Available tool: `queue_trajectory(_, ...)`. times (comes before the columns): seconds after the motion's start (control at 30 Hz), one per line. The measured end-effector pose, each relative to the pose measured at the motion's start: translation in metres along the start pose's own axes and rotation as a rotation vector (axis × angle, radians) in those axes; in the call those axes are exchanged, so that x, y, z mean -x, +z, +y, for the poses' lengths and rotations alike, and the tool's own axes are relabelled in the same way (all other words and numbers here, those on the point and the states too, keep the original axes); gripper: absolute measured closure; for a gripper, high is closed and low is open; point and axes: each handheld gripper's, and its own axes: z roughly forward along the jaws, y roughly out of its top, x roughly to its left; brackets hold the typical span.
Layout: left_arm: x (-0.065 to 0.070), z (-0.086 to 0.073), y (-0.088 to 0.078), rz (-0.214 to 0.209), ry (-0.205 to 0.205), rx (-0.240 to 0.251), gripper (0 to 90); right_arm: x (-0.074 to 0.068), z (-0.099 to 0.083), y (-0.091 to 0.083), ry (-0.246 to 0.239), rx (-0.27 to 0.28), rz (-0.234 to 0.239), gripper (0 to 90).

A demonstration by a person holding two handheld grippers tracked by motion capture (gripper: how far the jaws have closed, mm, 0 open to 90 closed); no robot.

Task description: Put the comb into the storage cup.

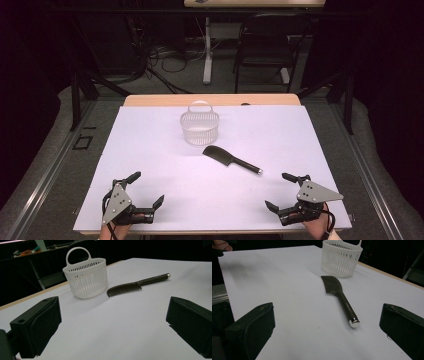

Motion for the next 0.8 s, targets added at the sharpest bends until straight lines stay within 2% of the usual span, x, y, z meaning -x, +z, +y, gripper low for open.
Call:
queue_trajectory(0.23, -0.001, -0.001, 0.0, -0.001, -0.002, -0.005, 0.1, 0.0, 0.001, 0.002, 0.007, -0.016, 0.01, 0.0)
queue_trajectory(0.53, -0.002, -0.001, 0.0, 0.001, -0.007, -0.005, 0.0, 0.004, 0.003, 0.011, 0.048, -0.069, 0.018, 0.0)
queue_trajectory(0.6, -0.002, -0.001, 0.0, 0.0, -0.007, -0.005, 0.1, 0.006, 0.005, 0.016, 0.053, -0.095, 0.013, 0.0)
queue_trajectory(0.8, -0.002, -0.002, 0.0, 0.0, -0.011, -0.006, 0.1, 0.009, 0.009, 0.027, 0.059, -0.116, 0.016, 0.0)
